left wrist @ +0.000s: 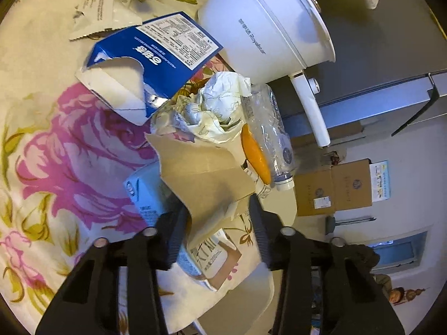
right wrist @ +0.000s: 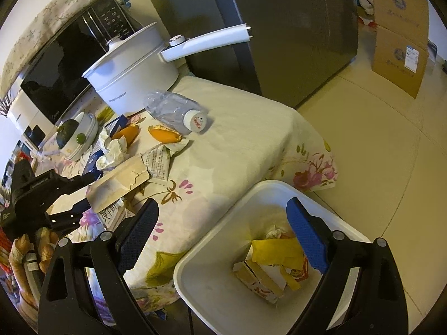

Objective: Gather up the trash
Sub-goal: 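Move both grippers back over the table toward the remaining trash, then grasp the crumpled white paper with the right gripper while the left gripper grasps cardboard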

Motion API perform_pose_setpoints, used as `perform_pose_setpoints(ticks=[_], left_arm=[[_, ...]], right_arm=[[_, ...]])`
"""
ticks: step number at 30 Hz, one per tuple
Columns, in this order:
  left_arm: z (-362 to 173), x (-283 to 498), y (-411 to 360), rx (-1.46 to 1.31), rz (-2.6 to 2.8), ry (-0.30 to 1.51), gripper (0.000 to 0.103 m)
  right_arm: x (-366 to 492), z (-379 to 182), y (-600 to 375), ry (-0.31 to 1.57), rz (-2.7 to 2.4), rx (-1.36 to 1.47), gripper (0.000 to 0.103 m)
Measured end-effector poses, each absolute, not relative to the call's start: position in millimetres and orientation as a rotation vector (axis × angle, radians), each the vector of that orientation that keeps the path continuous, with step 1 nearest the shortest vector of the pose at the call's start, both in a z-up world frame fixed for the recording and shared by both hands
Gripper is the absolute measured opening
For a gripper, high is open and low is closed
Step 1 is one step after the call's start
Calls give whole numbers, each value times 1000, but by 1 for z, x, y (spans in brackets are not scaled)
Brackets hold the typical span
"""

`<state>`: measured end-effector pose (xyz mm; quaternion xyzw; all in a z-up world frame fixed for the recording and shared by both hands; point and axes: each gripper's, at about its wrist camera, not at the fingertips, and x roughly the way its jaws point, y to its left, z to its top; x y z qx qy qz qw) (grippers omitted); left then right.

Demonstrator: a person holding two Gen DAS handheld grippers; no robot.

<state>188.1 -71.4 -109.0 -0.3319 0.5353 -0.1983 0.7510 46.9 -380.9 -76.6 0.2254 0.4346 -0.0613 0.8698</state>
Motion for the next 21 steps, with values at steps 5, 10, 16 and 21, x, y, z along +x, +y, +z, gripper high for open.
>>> perform_pose_setpoints(ticks=[5, 10, 16, 21], left_arm=[[-114, 190, -73, -722, -463, 1143, 13], [-91, 174, -58, -696, -511, 1058, 4], [-58, 154, -21, -695, -562, 977, 4], [-40, 136, 21, -716, -541, 912, 4]], right_arm=[[70, -66, -369, 894, -94, 441, 89], [112, -50, -354, 886, -34, 423, 89], [167, -31, -318, 887, 63, 397, 89], [203, -37, -282, 948, 131, 391, 89]])
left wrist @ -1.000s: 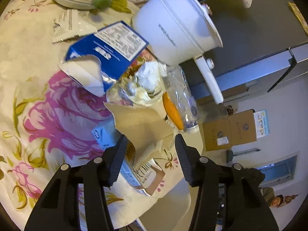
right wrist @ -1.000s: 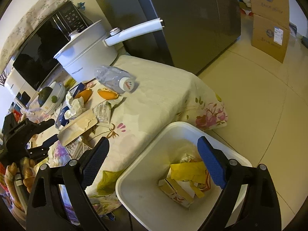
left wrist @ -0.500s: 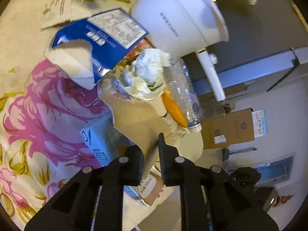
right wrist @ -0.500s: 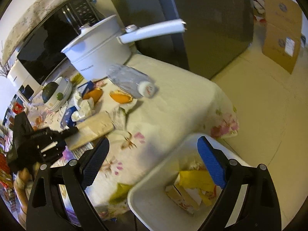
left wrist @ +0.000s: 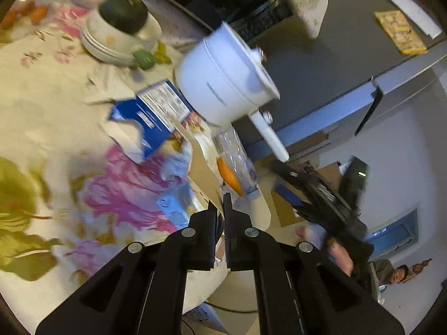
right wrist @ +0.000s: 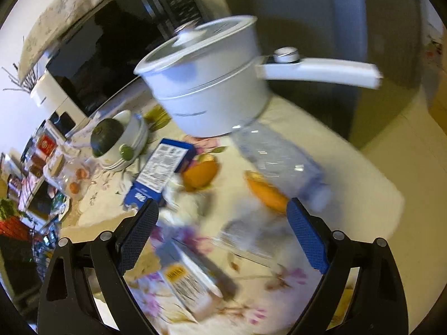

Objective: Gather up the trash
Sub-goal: 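Grasp the crumpled white paper with the right gripper while the left gripper grasps cardboard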

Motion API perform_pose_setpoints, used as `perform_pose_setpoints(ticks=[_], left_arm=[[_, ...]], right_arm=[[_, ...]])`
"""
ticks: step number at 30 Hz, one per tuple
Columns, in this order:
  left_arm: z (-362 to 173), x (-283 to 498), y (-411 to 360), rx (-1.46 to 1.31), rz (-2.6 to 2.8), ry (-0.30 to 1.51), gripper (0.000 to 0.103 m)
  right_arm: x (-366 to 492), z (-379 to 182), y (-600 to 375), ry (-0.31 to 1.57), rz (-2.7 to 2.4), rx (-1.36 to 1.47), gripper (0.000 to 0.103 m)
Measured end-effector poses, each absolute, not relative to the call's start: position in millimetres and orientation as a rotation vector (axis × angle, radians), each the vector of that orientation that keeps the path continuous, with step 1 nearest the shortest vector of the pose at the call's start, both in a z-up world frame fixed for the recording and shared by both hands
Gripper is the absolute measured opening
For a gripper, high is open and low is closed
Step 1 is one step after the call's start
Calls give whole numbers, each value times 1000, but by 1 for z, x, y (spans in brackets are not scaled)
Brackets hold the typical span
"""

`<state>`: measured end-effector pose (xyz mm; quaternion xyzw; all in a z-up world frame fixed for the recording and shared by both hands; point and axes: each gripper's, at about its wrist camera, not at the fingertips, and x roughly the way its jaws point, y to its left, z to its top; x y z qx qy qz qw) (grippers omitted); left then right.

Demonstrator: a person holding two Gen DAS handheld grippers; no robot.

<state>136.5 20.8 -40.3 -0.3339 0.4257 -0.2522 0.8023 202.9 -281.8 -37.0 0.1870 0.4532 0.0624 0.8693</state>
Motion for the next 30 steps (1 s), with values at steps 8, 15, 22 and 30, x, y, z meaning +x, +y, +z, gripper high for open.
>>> perform_pose_setpoints(ticks=[8, 15, 22, 30], left_arm=[[-38, 133, 73, -747, -467, 851, 4], [-40, 134, 90, -746, -437, 850, 4], [-45, 136, 89, -728, -413, 852, 4], [-53, 143, 86, -714, -370, 855, 4]], right_arm=[[247, -75, -218, 1117, 148, 349, 89], [257, -100, -196, 1186, 103, 300, 89], [255, -122, -192, 1247, 106, 303, 73], [248, -109, -196, 1147, 140, 325, 55]])
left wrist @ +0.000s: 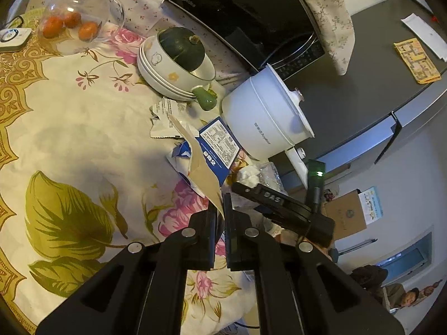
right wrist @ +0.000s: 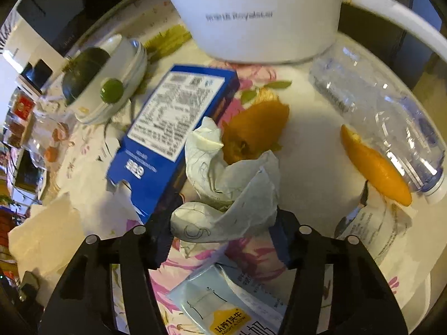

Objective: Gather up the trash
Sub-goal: 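Grasp the crumpled white paper with the right gripper while the left gripper grasps cardboard, then carry the white paper and cardboard over the bin and open both grippers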

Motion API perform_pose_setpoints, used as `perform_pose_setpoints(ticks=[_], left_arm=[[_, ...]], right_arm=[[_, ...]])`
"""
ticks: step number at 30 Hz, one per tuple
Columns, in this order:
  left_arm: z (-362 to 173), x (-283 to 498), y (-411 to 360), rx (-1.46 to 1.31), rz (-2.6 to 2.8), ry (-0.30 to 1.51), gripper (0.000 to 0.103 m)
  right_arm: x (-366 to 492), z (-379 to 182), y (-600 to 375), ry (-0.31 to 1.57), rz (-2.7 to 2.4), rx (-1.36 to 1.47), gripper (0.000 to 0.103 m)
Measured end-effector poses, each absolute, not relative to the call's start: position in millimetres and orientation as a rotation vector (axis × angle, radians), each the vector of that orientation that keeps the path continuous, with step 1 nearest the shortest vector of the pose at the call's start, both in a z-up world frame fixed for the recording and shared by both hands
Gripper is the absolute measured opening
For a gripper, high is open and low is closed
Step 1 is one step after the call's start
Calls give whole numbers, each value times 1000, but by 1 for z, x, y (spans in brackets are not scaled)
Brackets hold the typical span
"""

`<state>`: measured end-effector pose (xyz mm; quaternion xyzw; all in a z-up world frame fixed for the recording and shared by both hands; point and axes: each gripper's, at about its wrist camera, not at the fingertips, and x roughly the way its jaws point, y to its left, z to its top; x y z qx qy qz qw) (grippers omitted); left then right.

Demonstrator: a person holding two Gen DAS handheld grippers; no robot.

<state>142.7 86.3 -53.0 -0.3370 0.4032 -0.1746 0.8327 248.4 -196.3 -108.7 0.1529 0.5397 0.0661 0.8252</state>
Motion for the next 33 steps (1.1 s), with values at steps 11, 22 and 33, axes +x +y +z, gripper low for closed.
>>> perform_pose_setpoints(ticks=[11, 22, 33], left_arm=[[-31, 138, 59, -641, -391, 787, 4], [-10, 124, 14, -622, -496, 767, 4], [5, 100, -62, -550, -657, 832, 5]], right_arm=[[211, -61, -222, 938, 132, 362, 54], [151, -38, -265, 861, 58, 367, 55], [85, -30, -329, 832, -84, 346, 55]])
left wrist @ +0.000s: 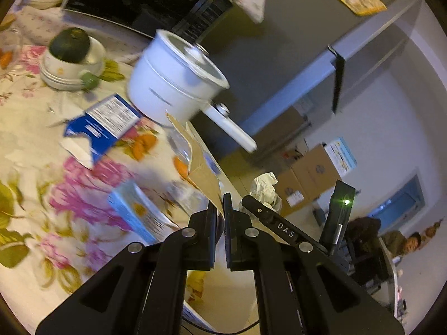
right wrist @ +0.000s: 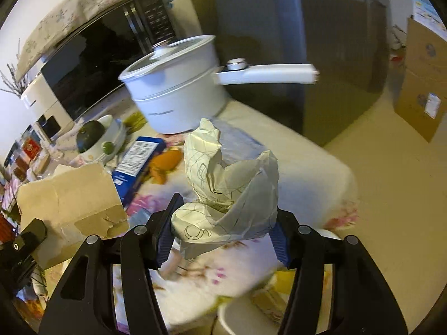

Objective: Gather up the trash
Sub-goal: 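Carry the white paper and cardboard over the bin and open both grippers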

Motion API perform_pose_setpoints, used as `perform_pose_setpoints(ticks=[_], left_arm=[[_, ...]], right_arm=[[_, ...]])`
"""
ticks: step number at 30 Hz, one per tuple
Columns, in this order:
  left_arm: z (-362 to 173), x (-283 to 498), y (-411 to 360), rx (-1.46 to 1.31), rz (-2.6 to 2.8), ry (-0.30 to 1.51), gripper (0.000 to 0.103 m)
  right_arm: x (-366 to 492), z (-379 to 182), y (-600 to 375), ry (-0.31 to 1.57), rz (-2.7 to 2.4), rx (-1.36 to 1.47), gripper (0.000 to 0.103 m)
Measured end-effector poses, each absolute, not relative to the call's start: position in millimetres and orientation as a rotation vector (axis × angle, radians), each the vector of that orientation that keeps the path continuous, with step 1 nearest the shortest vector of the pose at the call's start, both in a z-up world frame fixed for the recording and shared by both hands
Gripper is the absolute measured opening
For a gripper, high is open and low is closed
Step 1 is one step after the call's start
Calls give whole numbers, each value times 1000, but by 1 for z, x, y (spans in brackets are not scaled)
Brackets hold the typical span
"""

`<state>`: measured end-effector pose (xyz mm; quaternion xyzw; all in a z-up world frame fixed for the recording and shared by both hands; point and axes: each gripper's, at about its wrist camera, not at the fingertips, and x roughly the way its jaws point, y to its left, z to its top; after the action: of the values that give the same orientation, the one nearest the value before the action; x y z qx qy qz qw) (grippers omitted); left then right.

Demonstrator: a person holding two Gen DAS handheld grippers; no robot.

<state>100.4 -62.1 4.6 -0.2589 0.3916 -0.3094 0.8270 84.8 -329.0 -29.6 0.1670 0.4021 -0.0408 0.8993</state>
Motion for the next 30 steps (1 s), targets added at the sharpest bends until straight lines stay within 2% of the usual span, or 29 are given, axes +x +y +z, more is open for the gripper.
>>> perform_pose_setpoints(ticks=[20, 27, 30], left_arm=[[-28, 54, -175, -384, -830, 1115, 5], [-51, 49, -199, -315, -827, 1231, 5], [-61, 49, -207, -302, -830, 1280, 5]], right_arm=[[-16, -67, -411, 929, -248, 344, 56], [-25, -86, -412, 999, -258, 322, 61], [-27, -89, -412, 1007, -261, 317, 66]])
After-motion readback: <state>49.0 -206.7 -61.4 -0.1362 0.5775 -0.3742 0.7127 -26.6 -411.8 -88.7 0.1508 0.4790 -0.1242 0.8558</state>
